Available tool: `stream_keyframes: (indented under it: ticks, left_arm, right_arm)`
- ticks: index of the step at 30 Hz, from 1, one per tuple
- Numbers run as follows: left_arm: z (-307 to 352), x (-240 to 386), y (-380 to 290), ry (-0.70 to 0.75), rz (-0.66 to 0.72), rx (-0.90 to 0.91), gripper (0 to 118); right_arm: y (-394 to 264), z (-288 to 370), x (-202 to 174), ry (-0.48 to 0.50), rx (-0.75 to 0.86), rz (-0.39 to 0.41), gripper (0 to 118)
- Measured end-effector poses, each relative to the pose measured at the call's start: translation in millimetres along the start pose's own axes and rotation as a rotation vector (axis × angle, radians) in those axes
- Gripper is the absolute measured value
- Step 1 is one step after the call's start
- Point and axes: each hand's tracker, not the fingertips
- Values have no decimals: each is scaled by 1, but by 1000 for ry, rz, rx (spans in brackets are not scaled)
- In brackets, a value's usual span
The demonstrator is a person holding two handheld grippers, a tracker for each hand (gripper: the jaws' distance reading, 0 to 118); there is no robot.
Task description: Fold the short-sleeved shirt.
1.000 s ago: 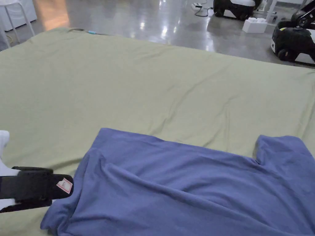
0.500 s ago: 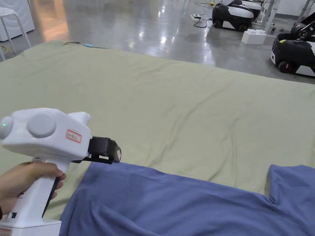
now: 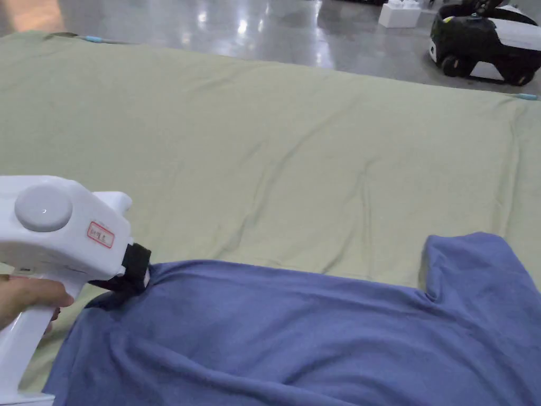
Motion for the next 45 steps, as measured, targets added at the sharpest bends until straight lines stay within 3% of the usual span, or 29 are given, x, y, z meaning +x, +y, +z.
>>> stream_keyframes:
  ticks: [2,3,4,6,8,10,15,18,19,21,24,27,31,35,40,45]
  left_arm:
    - [-12,-2,-1,-21,54,-12,5]
    - [-14,-3,-1,-23,86,-11,5]
    - [-13,-4,-1,-26,99,-12,5]
    - [-9,2,-2,-14,64,-7,5]
    - [-10,9,-4,23,1,5,5]
    - [-9,15,-5,42,-20,9,5]
    - [-8,14,-6,42,-55,16,5]
    - [-9,8,-6,14,-25,25,5]
    - [-9,6,-7,7,-4,30,5]
    - [-8,5,-10,2,60,56,5]
    - [-3,9,-14,17,12,82,5]
    - [16,11,-19,30,35,109,5]
    - [63,9,-38,-49,40,177,5]
    - [122,3,-75,-138,68,250,5]
    - [158,-6,-131,-157,93,261,5]
    - [128,-14,-180,-106,70,152,5]
  right_arm:
    - [18,0,11,-23,48,5,3]
    - [28,1,14,-31,75,0,13]
    - [39,-3,20,-23,96,-7,35]
    - [62,-17,32,-45,77,-4,90]
    - [80,-36,42,-54,65,14,89]
    - [97,-59,51,-132,22,-7,89]
    - [116,-121,68,-183,-104,-43,84]
    - [113,-147,66,-160,-161,-35,47]
    - [109,-149,63,-142,-157,-21,47]
    - [103,-142,52,-110,-121,16,5]
    - [103,-131,46,-124,-149,14,5]
    - [102,-97,49,-107,-80,-9,5]
    - [85,-28,60,-10,33,-93,5]
    - [39,47,65,39,105,-119,5]
    - [-37,96,61,-11,118,-121,5]
    - [-107,88,68,-74,72,-233,5]
